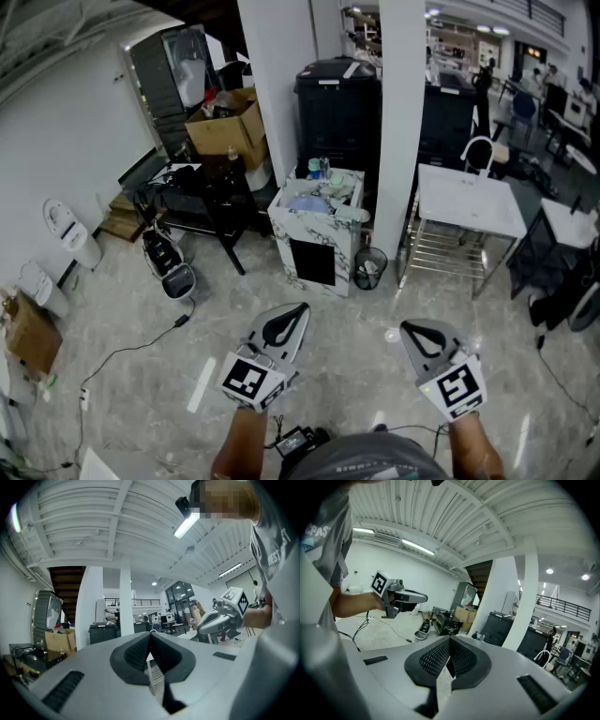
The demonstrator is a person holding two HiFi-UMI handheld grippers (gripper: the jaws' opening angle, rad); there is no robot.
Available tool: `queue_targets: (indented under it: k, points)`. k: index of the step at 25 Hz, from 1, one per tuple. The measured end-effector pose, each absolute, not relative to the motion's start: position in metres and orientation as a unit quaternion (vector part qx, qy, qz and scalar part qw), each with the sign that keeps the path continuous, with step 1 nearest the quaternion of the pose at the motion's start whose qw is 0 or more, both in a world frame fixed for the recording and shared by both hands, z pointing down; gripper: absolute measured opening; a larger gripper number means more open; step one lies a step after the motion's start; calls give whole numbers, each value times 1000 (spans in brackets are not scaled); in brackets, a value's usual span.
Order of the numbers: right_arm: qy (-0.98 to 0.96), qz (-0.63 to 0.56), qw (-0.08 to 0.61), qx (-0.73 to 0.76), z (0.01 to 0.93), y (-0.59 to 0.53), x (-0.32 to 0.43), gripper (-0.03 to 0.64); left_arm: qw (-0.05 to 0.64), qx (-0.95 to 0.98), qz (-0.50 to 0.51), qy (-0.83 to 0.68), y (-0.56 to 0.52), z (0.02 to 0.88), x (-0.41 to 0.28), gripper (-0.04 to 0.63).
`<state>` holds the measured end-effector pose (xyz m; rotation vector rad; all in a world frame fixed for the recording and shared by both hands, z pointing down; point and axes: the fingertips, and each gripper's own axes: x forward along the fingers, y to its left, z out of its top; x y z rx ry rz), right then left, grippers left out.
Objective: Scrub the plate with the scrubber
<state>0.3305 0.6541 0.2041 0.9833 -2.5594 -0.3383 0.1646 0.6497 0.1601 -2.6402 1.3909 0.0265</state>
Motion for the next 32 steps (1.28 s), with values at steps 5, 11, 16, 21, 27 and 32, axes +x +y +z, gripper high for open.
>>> queue_targets:
  k: [5,11,16,21,27,32]
  points:
    - [-910,-118,186,352,209,651,325,29,79,-883,9,462,646,166,159,2]
    - [-908,-115,188,357,211,650,316,29,77,-886,9,458,644,169,149,2]
    - [-908,-111,186,358,214,646,306,29,73,-887,6,456,640,175,138,2]
    - [-912,-94,158,366,212,645,288,29,71,-888,9,454,640,180,118,2]
    - [-904,-90,171,381,218,643,265,31,63,-891,24,450,638,189,88,2]
    - [-902,-97,185,377,217,632,249,31,49,-884,38,463,628,197,68,2]
